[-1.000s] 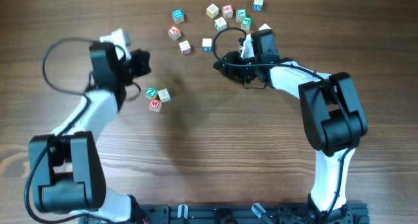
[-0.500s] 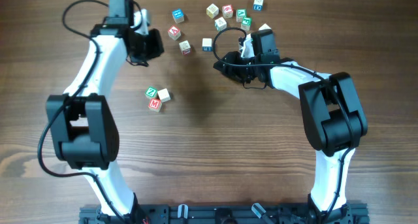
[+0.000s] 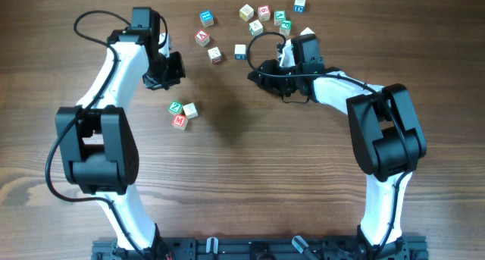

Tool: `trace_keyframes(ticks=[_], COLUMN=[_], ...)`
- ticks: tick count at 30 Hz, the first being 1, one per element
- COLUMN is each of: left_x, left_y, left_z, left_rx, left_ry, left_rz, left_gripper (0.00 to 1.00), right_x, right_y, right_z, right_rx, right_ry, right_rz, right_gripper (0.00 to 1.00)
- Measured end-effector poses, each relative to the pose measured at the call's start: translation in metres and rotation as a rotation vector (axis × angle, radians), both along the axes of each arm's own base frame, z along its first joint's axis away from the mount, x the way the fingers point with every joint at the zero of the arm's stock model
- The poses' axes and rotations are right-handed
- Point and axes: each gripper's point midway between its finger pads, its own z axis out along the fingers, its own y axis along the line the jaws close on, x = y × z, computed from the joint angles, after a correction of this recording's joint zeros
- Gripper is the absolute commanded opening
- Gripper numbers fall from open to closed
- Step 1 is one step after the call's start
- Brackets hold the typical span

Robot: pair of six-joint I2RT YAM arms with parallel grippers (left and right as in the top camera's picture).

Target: Form a circle

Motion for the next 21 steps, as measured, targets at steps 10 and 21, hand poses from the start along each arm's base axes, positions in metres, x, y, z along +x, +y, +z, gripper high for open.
trace_keyframes(ticks=[10, 21], left_x=[0.0023, 0.0033], left_y=[0.0036, 0.0036], left_z=[-0.0090, -0.0089], left_rx=[0.023, 0.024], left_ry=[-0.020, -0.025], left_rz=[-0.007, -0.010], left_gripper=[0.04, 0.04], right_x=[0.0000, 0.0001], right_y=[0.0000, 0.0000], right_z=[0.0000, 0.0001], right_rx=[0.000, 0.000], right_ry=[0.000, 0.000], right_rz=[0.000, -0.001], right_gripper=[0.48, 0.48])
